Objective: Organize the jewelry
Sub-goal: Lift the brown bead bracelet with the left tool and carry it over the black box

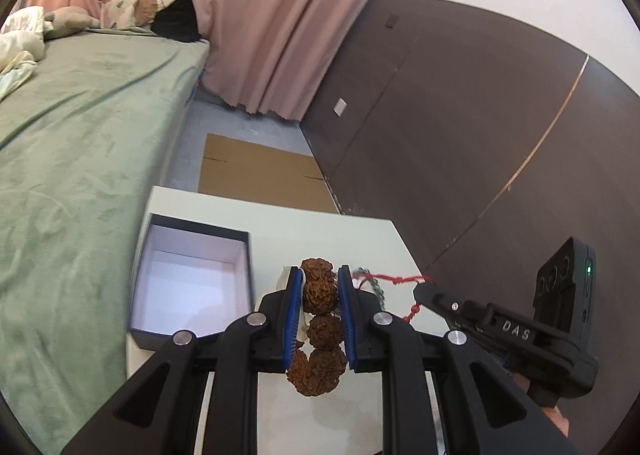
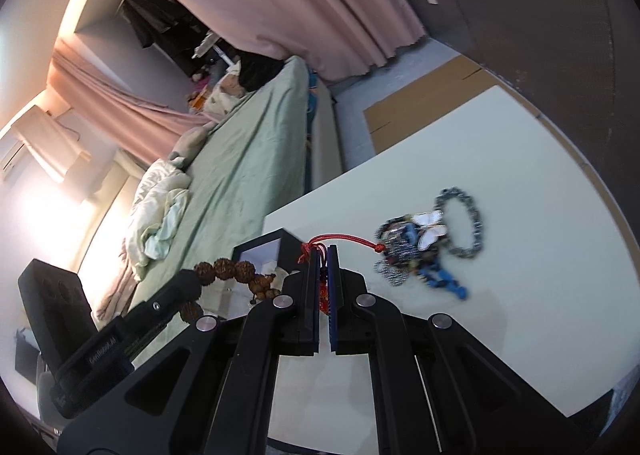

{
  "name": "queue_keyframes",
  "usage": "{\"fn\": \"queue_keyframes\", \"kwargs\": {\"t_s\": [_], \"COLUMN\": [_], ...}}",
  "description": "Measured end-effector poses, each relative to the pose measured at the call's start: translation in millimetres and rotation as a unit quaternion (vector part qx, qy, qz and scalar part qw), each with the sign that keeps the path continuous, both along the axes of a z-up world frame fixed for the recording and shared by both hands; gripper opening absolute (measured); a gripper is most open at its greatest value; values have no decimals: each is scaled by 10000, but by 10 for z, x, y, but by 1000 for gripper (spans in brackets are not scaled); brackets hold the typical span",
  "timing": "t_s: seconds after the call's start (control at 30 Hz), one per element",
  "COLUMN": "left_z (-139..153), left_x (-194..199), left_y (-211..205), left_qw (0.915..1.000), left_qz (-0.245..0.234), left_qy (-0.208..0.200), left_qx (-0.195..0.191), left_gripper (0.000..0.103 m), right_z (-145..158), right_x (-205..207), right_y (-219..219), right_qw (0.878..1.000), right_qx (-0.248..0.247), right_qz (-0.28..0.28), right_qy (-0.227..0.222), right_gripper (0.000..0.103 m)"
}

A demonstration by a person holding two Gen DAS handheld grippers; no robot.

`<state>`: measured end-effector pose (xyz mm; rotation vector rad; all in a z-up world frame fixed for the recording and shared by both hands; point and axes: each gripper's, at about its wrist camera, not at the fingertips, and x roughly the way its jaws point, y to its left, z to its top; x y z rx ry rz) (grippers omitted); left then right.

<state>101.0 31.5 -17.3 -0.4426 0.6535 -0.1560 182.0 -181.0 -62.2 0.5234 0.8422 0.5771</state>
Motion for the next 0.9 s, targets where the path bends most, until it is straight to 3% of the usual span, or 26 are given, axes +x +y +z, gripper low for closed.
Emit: {"fn": "queue_keyframes", "kwargs": {"t_s": [0.57,0.9], "left_z": [88,111], "left_x": [-126,-86], "left_y": [558,788], "left_qw": [9986,9969], "left_qz": [442,679], "left_qy": [-128,-172], "left_qx": [-272,-370], "left_gripper": [16,16], "right_z": [-53,-291], "right_x": [61,304], "right_y": [587,1069], "right_qw": [9971,9923], "right_qx": [580,652], "right_qz": [488,924], "right_qy": [-88,499], "right_gripper": [5,6]}}
